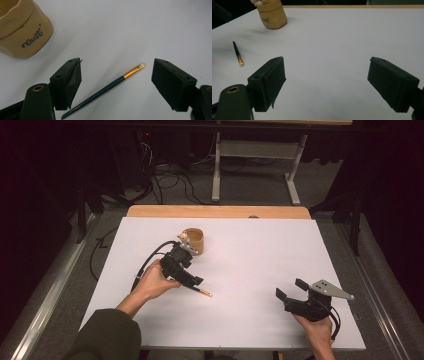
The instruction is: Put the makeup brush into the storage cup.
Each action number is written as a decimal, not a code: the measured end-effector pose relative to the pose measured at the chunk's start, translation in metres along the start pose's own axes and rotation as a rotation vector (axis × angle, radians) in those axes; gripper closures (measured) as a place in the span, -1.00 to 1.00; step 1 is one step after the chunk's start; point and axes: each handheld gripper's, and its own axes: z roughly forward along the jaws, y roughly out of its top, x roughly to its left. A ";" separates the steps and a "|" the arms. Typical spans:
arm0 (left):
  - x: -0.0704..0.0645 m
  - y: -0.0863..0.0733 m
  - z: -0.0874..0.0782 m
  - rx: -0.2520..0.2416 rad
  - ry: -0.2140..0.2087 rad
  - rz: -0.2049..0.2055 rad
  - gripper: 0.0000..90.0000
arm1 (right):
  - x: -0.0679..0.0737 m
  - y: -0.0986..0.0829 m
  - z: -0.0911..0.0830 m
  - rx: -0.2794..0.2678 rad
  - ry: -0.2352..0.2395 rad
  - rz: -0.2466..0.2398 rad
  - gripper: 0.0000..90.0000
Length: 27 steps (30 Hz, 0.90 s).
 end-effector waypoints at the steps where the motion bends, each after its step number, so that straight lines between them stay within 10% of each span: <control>1: 0.000 0.000 0.000 0.004 -0.001 0.000 -0.46 | 0.000 0.000 0.000 0.000 0.000 0.000 -0.64; 27: -0.006 0.001 0.026 0.203 0.009 0.077 -0.45 | 0.001 0.000 0.000 0.005 0.005 0.008 -0.63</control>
